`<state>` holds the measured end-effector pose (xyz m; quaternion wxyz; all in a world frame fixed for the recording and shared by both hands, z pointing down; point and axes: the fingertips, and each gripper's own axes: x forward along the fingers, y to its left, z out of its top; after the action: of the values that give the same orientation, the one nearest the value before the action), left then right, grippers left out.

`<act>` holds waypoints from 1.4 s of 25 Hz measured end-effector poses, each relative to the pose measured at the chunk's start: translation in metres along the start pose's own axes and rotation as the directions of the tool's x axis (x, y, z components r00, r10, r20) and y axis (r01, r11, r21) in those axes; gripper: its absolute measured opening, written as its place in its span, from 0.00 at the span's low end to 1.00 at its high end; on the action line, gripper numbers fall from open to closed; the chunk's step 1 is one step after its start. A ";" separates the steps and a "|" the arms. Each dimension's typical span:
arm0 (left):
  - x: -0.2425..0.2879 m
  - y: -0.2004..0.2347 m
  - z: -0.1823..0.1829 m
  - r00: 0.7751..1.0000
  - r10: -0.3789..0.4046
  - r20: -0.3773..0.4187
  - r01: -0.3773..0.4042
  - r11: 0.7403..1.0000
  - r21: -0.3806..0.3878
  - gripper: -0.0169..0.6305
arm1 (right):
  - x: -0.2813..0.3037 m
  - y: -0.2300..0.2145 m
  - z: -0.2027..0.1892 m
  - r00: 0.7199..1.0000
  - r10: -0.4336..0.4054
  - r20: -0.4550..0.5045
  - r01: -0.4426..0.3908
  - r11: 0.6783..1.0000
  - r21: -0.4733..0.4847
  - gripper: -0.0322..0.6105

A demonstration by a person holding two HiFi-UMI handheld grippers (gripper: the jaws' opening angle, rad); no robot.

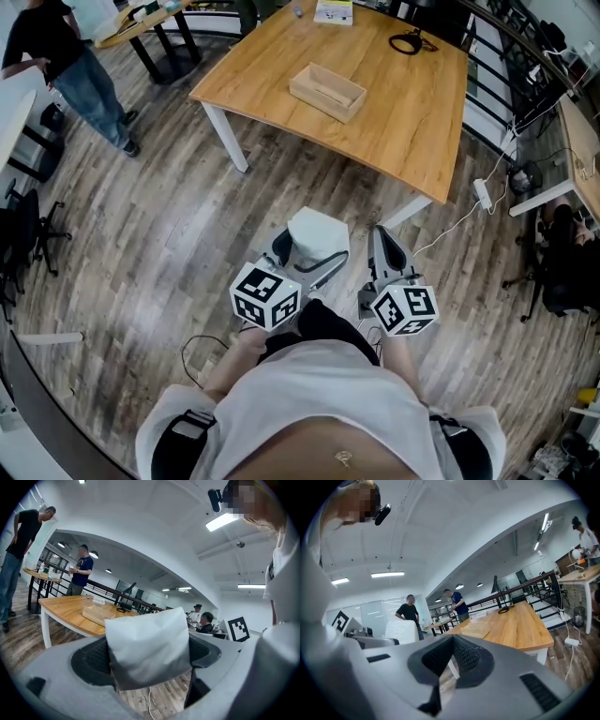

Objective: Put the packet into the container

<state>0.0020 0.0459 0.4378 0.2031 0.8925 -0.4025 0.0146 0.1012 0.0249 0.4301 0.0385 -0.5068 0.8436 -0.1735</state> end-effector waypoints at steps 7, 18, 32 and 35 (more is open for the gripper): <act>0.033 0.016 0.008 1.000 0.020 0.000 -0.020 1.000 -0.006 0.75 | 0.030 -0.022 0.007 0.999 0.031 -0.015 -0.031 1.000 -0.004 0.07; 0.051 0.021 0.009 0.999 0.040 -0.005 -0.040 0.999 -0.018 0.75 | 0.036 -0.040 0.009 0.999 0.026 -0.032 -0.026 1.000 0.004 0.07; 0.078 0.043 0.024 0.999 0.040 -0.001 -0.040 0.999 -0.014 0.75 | 0.067 -0.056 0.018 0.999 0.023 -0.028 -0.022 1.000 0.014 0.07; 0.086 0.049 0.030 0.999 0.044 0.006 -0.044 0.999 -0.016 0.75 | 0.076 -0.061 0.019 0.999 0.025 -0.035 -0.025 1.000 0.012 0.07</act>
<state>0.0205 -0.0553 0.4436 0.2086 0.8818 -0.4227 0.0132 0.1209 -0.0722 0.4407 0.0288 -0.4928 0.8494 -0.1865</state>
